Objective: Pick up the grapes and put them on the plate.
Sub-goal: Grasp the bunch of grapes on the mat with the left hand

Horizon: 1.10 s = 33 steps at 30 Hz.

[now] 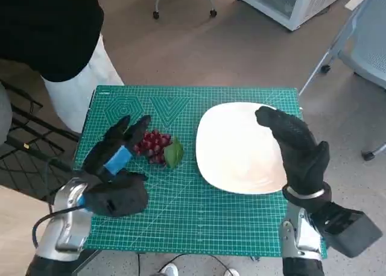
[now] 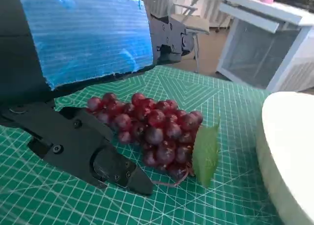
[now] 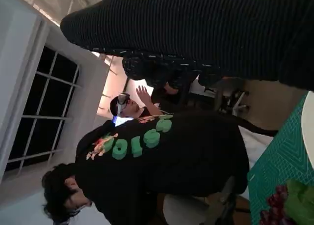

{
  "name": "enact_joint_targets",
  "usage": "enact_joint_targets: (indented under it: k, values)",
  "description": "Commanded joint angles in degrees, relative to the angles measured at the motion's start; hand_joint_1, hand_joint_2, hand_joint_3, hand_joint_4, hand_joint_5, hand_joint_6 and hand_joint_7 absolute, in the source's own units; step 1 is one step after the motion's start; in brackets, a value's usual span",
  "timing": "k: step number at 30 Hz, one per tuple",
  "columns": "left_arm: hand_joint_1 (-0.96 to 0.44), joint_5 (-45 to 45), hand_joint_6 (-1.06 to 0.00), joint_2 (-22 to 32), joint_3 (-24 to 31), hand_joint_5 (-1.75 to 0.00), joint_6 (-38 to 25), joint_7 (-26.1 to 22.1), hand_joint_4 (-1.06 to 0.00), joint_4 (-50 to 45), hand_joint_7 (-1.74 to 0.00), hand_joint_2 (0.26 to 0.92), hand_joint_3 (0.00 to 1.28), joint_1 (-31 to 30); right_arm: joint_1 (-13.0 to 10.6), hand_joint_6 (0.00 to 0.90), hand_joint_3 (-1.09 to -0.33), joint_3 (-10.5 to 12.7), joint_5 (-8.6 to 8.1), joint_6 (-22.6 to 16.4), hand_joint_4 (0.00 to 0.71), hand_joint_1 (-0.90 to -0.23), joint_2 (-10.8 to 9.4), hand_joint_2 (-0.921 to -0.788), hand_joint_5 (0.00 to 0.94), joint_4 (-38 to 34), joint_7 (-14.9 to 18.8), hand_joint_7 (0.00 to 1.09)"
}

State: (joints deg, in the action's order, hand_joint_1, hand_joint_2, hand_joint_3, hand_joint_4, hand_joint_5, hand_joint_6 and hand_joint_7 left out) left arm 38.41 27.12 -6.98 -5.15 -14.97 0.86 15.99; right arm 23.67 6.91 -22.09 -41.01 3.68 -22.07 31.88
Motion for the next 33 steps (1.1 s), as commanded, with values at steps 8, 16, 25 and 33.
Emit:
enact_joint_targets:
  k: [8, 16, 25, 33]
  values:
    - [-0.29, 2.94, -0.2, -0.14, -5.35, 0.0, -0.27, 2.18, 0.0, 7.82, -0.02, 0.691, 0.0, 6.8, -0.23, 0.046, -0.555, 0.14, 0.59, -0.3, 0.318, -0.427, -0.13, -0.921, 0.001, -1.19, -0.31, 0.55]
    - [-0.17, 5.12, -0.22, -0.85, -9.3, 0.0, -0.72, 3.29, -0.02, 15.86, -0.01, 0.694, 0.0, 12.42, -0.27, 0.043, -0.555, 0.08, 0.29, -0.31, 0.318, -0.426, -0.12, -0.921, 0.001, -1.13, -0.14, 0.55]
    - [-0.08, 4.57, -0.22, -3.04, -13.31, 0.0, -1.88, 1.57, -0.01, 28.95, 0.0, 0.717, 0.01, 20.05, -0.25, 0.042, -0.554, 0.24, 0.09, -0.68, 0.319, -0.425, -0.14, -0.921, 0.001, -1.53, 0.0, 0.55]
    - [-0.02, 3.43, -0.24, -4.08, -15.13, -0.01, -1.21, 1.72, -0.04, 36.44, -0.01, 0.734, 0.01, 23.0, -0.28, 0.042, -0.552, 0.52, 0.18, -1.0, 0.319, -0.423, 0.02, -0.921, 0.001, -1.61, -0.21, 0.56]
